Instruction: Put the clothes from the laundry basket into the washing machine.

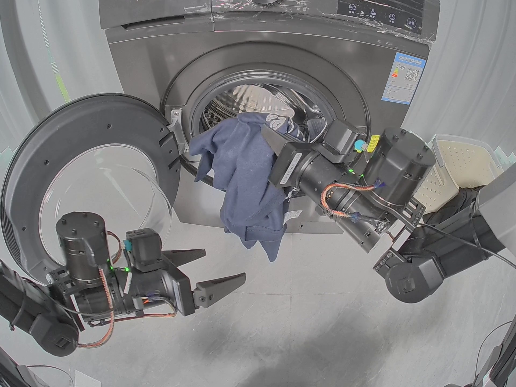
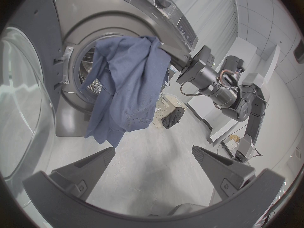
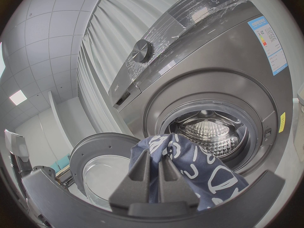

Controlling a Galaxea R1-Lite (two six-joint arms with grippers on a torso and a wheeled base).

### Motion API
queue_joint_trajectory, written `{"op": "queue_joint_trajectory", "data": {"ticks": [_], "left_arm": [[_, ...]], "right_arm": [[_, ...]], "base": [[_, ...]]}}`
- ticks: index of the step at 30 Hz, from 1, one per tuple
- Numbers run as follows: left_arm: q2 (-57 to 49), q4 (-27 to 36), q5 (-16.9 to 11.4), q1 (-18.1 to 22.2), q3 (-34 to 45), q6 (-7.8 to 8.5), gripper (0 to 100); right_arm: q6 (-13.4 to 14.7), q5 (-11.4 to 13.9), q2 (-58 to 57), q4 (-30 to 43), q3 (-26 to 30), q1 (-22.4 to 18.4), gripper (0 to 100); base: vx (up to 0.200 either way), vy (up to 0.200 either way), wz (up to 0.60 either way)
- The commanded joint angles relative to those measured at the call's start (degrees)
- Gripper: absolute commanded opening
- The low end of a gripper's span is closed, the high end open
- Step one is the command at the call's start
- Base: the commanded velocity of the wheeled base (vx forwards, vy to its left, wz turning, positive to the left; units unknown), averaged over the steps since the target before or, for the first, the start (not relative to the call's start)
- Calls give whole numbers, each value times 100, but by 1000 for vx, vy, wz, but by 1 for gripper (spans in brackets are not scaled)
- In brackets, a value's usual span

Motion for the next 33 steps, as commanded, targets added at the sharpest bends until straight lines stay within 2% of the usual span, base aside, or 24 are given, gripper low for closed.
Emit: {"op": "queue_joint_trajectory", "data": {"ticks": [1,3,5,6,7,8,33], "left_arm": [[709,-235,10,-61,-253,-32,100],[868,-420,10,-61,-315,-93,100],[1017,-666,10,-61,-385,-287,100],[1017,-666,10,-61,-385,-287,100],[1184,-929,28,-61,-464,-498,100],[1245,-982,28,-61,-500,-533,100],[1852,-1342,248,-61,-1291,-577,100]], "right_arm": [[1,0,2,1,-22,17,0],[1,-8,2,1,-5,8,0],[1,-8,-6,1,4,8,0],[1,-8,-6,1,4,8,0],[1,-8,-6,1,4,17,0],[1,-8,-6,1,4,17,0],[1,-43,2,-69,48,105,0]], "base": [[0,0,0],[0,0,0],[0,0,0],[0,0,0],[0,0,0],[0,0,0],[0,0,0]]}}
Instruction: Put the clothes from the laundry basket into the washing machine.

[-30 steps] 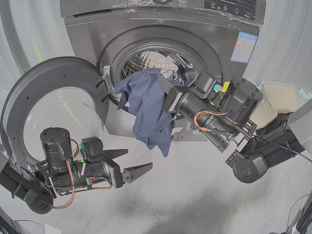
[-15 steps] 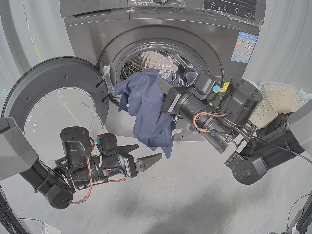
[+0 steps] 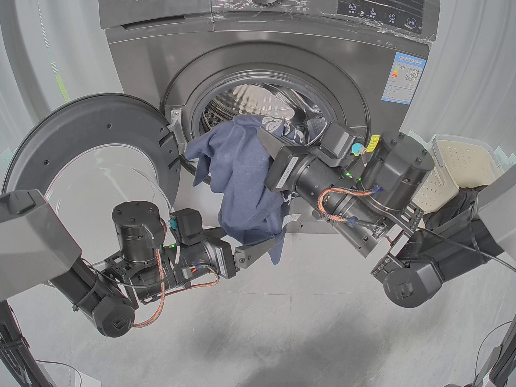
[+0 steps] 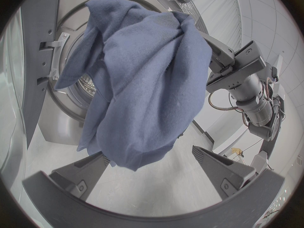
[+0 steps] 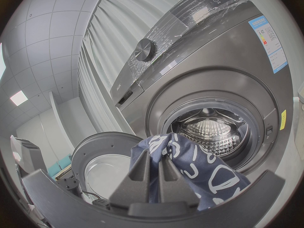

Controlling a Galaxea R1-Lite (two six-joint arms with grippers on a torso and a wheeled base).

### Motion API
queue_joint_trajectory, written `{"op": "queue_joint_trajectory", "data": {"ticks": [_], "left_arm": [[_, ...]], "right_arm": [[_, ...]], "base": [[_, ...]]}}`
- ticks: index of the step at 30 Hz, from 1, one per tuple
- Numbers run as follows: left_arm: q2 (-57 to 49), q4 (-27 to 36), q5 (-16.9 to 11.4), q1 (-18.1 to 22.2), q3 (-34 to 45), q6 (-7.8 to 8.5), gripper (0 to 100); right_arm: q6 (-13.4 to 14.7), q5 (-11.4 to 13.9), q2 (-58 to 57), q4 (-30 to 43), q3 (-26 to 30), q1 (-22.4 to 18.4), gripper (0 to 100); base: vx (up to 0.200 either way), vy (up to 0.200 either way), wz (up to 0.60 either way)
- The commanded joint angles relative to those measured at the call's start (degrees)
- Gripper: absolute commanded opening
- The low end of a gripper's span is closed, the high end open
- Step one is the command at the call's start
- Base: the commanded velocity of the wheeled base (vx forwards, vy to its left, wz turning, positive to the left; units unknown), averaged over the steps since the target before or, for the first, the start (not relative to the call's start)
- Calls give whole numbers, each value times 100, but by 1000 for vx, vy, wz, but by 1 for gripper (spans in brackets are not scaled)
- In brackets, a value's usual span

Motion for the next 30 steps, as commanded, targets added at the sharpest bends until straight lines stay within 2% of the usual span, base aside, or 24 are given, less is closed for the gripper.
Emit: {"op": "queue_joint_trajectory", "data": {"ticks": [1,8,10,12,17,18,20,24,30], "left_arm": [[17,-41,-1,-1,-85,-1,100],[17,-226,8,8,-68,-28,100],[-36,-296,16,-18,-33,-159,100],[-44,-322,60,-53,-24,-195,100],[17,-516,175,-80,-24,-195,100],[26,-560,175,-88,-6,-195,0],[26,-586,201,-124,29,-195,0],[-27,-656,473,-168,117,-168,0],[-79,-1245,807,-352,574,-124,0]], "right_arm": [[1,0,-12,-2,-1,3,0],[1,0,-3,-11,8,-5,0],[1,-17,5,-11,8,-5,0],[1,0,14,-11,8,3,0],[1,-17,49,-20,8,3,0],[1,-17,49,-20,8,3,0],[1,-17,58,-20,8,3,0],[1,-17,76,-29,34,21,0],[1,-17,181,-116,105,56,0]], "base": [[0,0,0],[0,0,0],[0,0,0],[0,0,0],[0,0,0],[0,0,0],[0,0,0],[0,0,0],[0,0,0]]}}
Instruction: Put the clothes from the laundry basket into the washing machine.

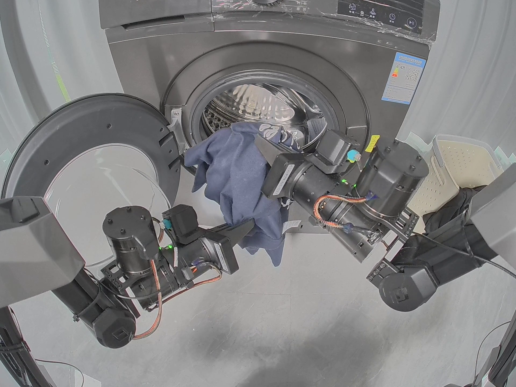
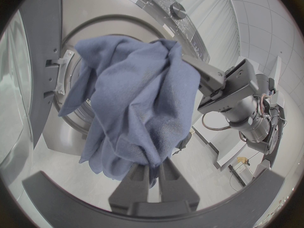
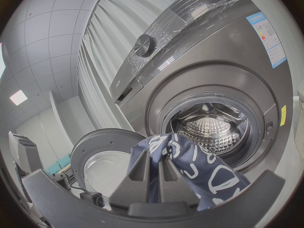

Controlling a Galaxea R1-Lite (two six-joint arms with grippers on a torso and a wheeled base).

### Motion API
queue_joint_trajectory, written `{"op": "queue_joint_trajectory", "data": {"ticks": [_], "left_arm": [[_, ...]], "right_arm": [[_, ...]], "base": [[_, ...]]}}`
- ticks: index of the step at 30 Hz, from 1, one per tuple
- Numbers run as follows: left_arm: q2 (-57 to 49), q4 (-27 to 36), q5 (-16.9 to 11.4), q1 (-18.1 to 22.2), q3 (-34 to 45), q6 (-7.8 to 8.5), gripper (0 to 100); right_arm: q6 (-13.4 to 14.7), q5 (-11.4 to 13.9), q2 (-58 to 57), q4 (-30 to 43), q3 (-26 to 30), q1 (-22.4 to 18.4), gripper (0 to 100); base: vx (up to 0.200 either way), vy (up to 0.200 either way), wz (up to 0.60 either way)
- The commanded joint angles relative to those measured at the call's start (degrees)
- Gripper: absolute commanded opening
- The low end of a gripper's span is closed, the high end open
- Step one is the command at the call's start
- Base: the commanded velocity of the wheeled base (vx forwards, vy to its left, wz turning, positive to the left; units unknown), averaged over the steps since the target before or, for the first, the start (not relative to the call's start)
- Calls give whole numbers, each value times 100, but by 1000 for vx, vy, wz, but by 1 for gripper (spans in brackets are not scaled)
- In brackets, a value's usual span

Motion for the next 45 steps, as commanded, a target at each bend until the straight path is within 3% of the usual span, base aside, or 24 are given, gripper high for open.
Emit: {"op": "queue_joint_trajectory", "data": {"ticks": [1,3,6,7,13,17,24,30,45], "left_arm": [[-86,-283,197,-149,311,38,0],[-174,-661,311,-246,548,73,0],[-446,-679,249,-255,662,47,0],[-473,-679,249,-255,645,47,0],[-640,-679,293,-237,531,47,0],[-560,-679,328,-167,434,56,0],[-552,-670,434,0,232,47,0],[-622,-679,610,53,-14,47,0],[-903,-679,689,53,-269,47,0]], "right_arm": [[-1,-1,84,-37,57,41,0],[-1,-1,84,-55,145,49,0],[-1,-1,128,-72,242,49,0],[-9,-1,128,-72,268,49,100],[-27,16,145,-178,409,128,100],[-36,16,14,-187,822,84,100],[-132,51,-400,-90,1437,-267,100],[-378,218,-444,-143,2149,-627,100],[-545,297,251,-187,2527,-592,100]], "base": [[0,0,0],[0,0,0],[0,0,0],[0,0,0],[0,0,0],[0,0,0],[0,0,0],[0,0,0],[0,0,0]]}}
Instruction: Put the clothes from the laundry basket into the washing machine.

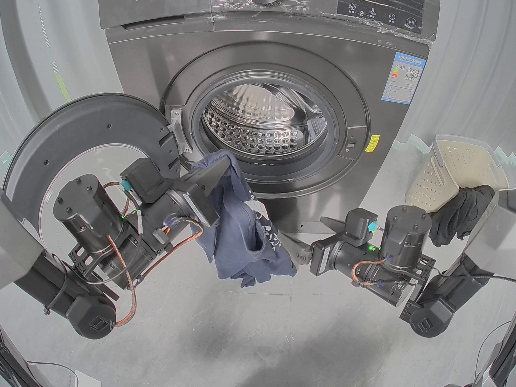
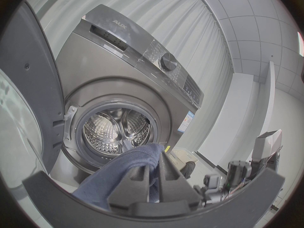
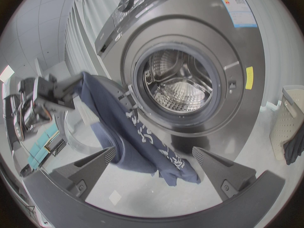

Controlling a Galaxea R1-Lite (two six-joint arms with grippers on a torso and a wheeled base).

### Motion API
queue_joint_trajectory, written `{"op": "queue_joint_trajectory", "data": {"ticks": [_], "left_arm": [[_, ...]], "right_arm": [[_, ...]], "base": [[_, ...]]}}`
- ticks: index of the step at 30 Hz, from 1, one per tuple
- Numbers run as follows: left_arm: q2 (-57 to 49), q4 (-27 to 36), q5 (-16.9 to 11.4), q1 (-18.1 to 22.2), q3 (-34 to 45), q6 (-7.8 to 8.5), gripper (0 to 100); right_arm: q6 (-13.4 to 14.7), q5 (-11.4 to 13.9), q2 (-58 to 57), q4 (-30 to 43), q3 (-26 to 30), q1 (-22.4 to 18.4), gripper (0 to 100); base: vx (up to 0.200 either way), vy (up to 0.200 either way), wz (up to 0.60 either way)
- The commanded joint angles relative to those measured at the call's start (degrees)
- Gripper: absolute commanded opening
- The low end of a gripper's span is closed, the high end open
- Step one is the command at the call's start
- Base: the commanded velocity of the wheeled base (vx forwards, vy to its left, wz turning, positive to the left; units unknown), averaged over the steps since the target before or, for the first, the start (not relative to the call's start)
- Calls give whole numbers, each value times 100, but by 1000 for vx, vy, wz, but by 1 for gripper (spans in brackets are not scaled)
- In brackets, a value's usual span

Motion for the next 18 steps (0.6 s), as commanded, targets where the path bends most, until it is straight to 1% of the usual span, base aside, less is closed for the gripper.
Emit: {"op": "queue_joint_trajectory", "data": {"ticks": [1,5,6,9,11,14,16,18], "left_arm": [[-82,-1,97,1,-105,6,0],[-46,-1,141,1,-158,6,0],[-29,-1,141,-8,-158,6,0],[-20,-1,141,-8,-158,6,0],[-20,-1,141,-8,-158,14,0],[-29,-1,141,-17,-149,14,0],[-29,-1,141,-17,-140,14,0],[-29,-1,141,-17,-140,14,0]], "right_arm": [[-5,27,306,-10,162,75,100],[-14,203,377,-19,276,163,100],[-5,256,377,-63,329,242,100],[-14,300,464,-150,373,330,100],[-14,388,561,-238,346,383,100],[-14,537,746,-370,241,383,100],[-14,555,851,-432,153,383,100],[-14,555,1053,-476,-93,383,100]], "base": [[0,0,0],[0,0,0],[0,0,0],[0,0,0],[0,0,0],[0,0,0],[0,0,0],[0,0,0]]}}
